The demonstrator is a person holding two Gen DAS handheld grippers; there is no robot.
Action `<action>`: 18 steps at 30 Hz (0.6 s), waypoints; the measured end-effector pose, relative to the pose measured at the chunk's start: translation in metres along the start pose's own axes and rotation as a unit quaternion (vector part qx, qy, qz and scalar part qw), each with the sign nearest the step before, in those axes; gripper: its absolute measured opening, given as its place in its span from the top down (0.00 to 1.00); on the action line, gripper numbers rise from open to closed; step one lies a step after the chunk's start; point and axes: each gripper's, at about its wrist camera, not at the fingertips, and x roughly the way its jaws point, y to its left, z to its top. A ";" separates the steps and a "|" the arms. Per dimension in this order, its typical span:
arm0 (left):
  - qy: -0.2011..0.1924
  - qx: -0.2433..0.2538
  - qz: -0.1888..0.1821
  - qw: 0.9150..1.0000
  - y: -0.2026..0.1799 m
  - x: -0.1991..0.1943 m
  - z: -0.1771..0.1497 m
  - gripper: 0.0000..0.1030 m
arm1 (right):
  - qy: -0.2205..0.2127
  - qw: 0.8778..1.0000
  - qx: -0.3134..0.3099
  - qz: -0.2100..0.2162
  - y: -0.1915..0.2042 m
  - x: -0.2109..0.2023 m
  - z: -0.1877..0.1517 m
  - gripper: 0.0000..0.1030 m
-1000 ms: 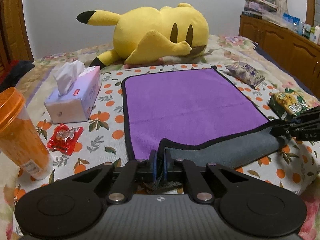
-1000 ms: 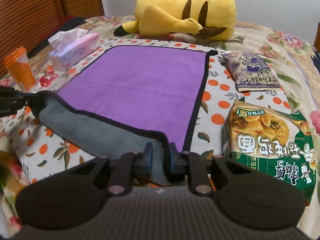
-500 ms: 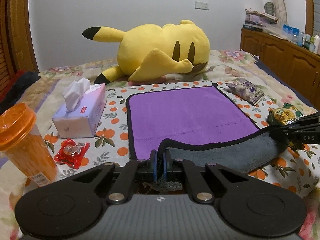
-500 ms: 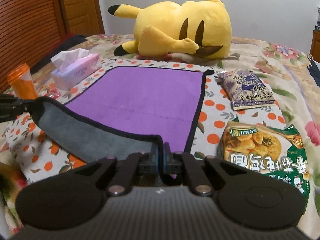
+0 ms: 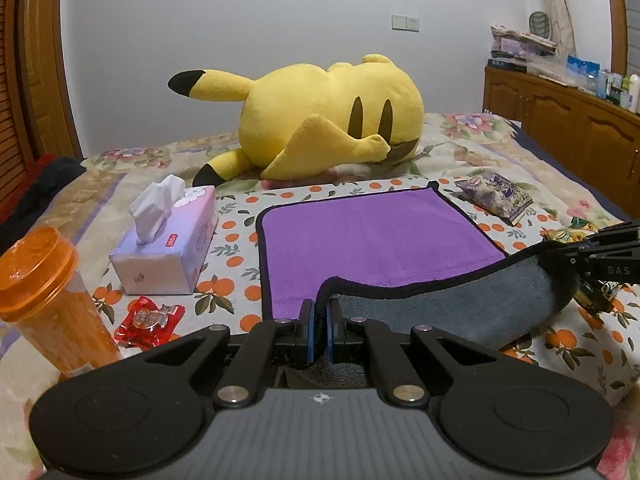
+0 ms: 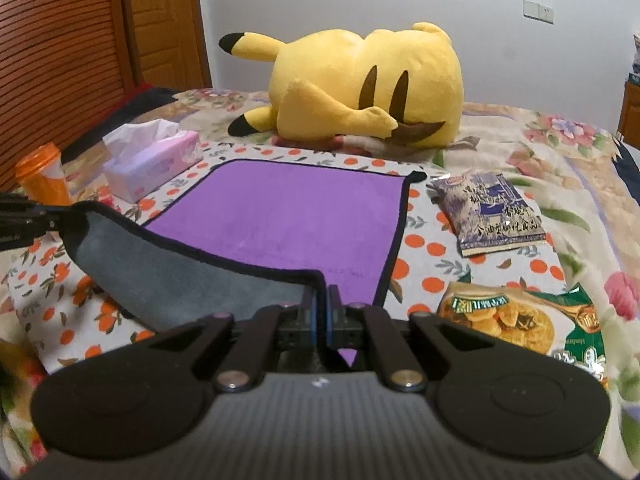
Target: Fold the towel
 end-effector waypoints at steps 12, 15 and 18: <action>-0.017 -0.001 0.005 1.000 0.002 0.006 0.011 0.94 | -0.014 1.000 -0.015 -0.004 0.001 0.006 0.008 0.95; -0.022 0.001 0.006 1.000 0.002 0.010 0.015 0.94 | -0.019 1.000 -0.019 -0.004 0.000 0.009 0.012 0.95; -0.026 0.002 0.008 1.000 0.002 0.017 0.020 0.94 | -0.017 1.000 -0.023 -0.006 0.000 0.016 0.016 0.95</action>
